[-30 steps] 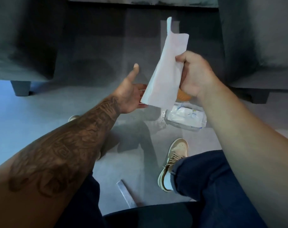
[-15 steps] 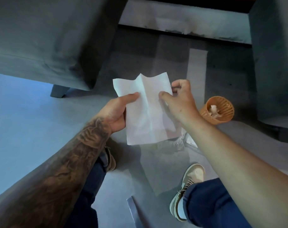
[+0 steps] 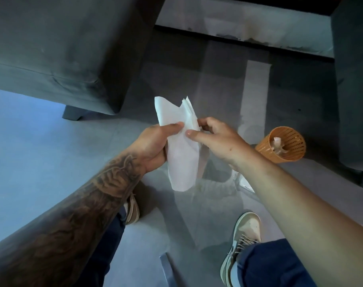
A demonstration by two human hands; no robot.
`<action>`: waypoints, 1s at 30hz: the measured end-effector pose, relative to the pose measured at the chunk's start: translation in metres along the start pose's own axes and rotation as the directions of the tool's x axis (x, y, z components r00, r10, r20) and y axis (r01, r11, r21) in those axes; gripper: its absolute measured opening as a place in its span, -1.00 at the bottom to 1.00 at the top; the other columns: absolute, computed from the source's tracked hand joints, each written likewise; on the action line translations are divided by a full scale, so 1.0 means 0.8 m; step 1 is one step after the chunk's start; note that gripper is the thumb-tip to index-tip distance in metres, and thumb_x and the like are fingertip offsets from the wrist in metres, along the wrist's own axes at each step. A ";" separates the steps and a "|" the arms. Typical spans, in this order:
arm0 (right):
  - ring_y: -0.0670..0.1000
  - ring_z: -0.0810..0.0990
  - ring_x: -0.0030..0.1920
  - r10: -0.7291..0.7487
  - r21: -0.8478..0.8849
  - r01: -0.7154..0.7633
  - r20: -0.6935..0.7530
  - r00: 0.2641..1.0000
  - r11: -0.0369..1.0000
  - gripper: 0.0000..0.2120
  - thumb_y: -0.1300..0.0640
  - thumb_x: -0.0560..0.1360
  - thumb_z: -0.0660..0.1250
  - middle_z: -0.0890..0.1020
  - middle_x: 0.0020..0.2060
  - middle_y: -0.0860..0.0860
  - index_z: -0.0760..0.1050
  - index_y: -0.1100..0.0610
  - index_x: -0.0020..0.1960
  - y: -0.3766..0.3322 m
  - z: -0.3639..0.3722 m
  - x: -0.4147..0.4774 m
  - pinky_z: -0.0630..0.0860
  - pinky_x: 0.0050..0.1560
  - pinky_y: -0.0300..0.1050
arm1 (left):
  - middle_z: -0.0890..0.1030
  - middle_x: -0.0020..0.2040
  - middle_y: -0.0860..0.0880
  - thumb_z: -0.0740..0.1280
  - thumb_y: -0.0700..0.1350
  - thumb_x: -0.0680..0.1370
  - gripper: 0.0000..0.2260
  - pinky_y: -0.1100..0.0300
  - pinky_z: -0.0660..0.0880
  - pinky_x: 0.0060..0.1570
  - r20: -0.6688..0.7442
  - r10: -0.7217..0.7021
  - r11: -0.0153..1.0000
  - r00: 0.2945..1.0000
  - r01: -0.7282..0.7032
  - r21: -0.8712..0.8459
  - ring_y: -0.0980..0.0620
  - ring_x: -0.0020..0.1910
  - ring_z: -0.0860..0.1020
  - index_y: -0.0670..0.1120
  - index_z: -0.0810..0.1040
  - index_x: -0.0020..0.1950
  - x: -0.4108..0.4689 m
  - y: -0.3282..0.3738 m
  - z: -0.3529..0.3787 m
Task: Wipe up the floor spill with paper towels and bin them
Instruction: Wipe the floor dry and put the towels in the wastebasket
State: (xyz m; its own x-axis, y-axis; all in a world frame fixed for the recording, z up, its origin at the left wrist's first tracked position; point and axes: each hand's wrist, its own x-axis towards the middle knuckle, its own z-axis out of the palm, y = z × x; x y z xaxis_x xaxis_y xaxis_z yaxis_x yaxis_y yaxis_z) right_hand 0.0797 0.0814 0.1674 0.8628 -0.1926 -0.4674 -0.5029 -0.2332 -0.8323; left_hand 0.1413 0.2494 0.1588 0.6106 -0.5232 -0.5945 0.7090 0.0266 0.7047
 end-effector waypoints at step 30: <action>-0.09 0.39 -0.32 -0.361 -0.279 0.284 -0.286 0.888 0.917 -0.64 0.12 0.60 0.24 0.39 -0.35 -0.10 0.32 0.02 -0.37 0.000 0.002 -0.007 0.27 -0.29 -0.24 | 0.72 0.08 -0.14 0.34 -0.02 0.61 -0.77 -0.05 0.55 0.19 -0.244 -0.009 0.998 0.970 -0.005 -0.057 -0.13 0.08 0.68 -0.16 0.63 0.12 0.018 0.000 0.007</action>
State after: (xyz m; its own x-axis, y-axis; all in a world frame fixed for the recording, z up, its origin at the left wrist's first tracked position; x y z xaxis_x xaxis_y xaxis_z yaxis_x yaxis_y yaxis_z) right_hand 0.0748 0.0838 0.1693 0.9329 -0.3589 -0.0288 -0.2307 -0.5342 -0.8133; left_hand 0.1479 0.2370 0.1523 0.6716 -0.2998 -0.6775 0.7250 0.0778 0.6843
